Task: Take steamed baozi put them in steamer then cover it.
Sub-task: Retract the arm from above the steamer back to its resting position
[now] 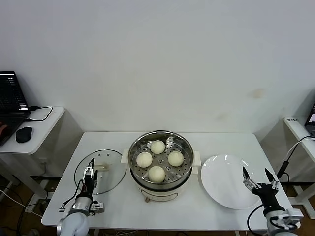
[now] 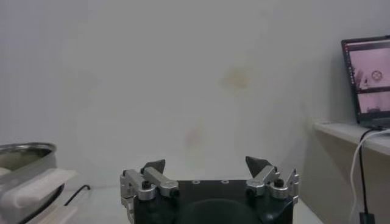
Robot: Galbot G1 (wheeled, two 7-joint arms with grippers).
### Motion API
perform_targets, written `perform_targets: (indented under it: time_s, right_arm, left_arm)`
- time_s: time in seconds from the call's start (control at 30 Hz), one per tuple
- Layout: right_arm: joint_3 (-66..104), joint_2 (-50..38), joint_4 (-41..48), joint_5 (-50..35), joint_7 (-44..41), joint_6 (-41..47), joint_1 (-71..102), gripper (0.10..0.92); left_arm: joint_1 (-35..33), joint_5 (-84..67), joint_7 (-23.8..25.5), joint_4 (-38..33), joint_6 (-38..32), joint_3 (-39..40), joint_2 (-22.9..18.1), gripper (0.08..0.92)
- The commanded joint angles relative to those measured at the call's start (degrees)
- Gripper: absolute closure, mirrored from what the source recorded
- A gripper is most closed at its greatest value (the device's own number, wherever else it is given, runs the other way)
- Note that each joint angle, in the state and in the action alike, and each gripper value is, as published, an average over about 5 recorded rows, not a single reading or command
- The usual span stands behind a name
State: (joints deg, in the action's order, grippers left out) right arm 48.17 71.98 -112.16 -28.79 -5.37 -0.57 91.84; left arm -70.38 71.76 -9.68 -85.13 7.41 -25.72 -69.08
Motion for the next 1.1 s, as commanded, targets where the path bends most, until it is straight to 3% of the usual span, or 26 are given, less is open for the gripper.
perform_targets:
  time_s: [0.03, 1.1]
  right_arm:
    - [0.4, 0.1, 0.7, 0.4, 0.0, -0.1, 0.1, 0.203]
    - [1.4, 0.0, 2.7, 0.3, -1.0, -0.6, -0.6, 0.203]
  left_arm:
    - [4.7, 1.3, -0.1, 5.8, 2.5, 0.8, -0.7, 0.177]
    - [13.4, -2.1, -0.1, 12.6, 6.4, 3.1, -3.0, 0.177]
